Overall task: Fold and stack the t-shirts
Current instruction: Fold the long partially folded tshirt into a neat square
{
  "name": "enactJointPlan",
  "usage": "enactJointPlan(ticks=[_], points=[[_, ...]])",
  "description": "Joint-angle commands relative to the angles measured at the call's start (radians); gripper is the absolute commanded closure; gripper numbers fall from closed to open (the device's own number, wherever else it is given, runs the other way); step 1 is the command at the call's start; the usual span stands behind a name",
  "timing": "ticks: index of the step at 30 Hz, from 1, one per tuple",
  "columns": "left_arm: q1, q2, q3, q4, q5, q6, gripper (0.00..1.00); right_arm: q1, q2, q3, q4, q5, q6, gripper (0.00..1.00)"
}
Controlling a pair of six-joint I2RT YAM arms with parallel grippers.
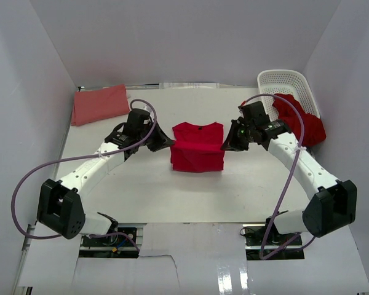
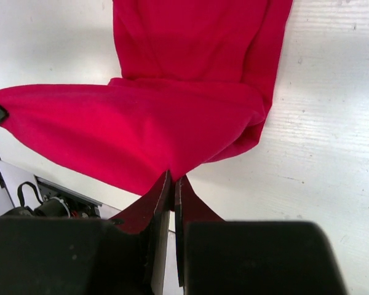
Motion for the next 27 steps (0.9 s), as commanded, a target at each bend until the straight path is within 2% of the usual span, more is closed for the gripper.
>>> enactJointPlan(ticks=[1, 12, 18, 27], points=[[0.037, 0.024, 0.06, 0.013, 0.021, 0.042, 1.0, -0.013, 0.043, 0.068, 0.016, 0.034, -0.025, 0.92], [0.064, 0.291, 0.209, 0.057, 0.091, 0.091, 1.0, -0.059, 0.185, 0.174, 0.042, 0.046, -0.048, 0.92], [0.076, 0.362, 0.284, 0.059, 0.085, 0.102, 1.0, -0.082, 0.258, 0.241, 0.042, 0.033, -0.06, 0.92], [0.108, 0.386, 0.372, 0.034, 0.09, 0.108, 1.0, -0.099, 0.324, 0.324, 0.042, 0.017, -0.07, 0.92]])
